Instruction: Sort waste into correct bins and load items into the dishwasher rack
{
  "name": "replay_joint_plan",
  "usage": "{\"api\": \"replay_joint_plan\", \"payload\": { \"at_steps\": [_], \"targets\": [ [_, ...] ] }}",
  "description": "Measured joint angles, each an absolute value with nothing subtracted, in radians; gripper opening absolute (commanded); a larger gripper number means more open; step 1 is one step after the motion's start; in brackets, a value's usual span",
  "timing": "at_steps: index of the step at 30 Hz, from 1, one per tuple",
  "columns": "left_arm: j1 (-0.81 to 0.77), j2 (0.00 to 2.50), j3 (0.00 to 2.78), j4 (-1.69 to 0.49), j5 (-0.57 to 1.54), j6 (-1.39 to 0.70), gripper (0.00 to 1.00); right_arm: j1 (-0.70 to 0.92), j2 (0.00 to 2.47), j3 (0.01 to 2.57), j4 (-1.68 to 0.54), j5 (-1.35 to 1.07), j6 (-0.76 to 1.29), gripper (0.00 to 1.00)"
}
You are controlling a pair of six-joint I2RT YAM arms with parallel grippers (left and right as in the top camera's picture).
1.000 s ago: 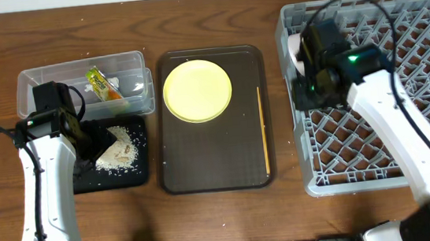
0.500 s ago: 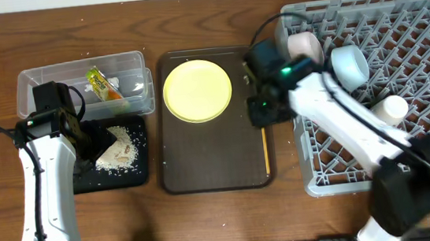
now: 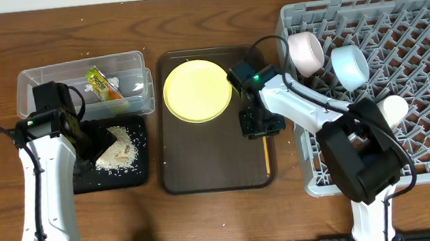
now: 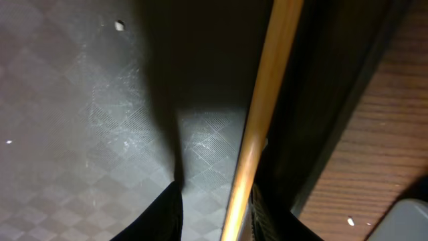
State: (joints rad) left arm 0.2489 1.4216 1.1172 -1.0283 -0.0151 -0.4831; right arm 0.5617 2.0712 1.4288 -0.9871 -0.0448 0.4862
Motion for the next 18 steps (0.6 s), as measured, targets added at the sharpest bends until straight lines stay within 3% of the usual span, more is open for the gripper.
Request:
{"api": "replay_joint_plan", "payload": {
  "at_steps": [5,8,11,18],
  "targets": [
    [0.249,1.422,1.117,-1.028,-0.015,-0.483,0.82,0.568,2.072,1.427,-0.974,-0.029,0.494,0.25],
    [0.249,1.422,1.117,-1.028,-0.015,-0.483,0.82,0.582,2.073,1.425,-0.966,-0.020,0.496,0.10],
    [0.249,1.422,1.117,-1.028,-0.015,-0.483,0.82,0.589,2.073,1.425,-0.966,-0.014,0.500,0.01],
    [0.249,1.422,1.117,-1.028,-0.015,-0.483,0.82,0.586,2.067,1.425,-0.972,-0.028,0.505,0.01]
  ]
}}
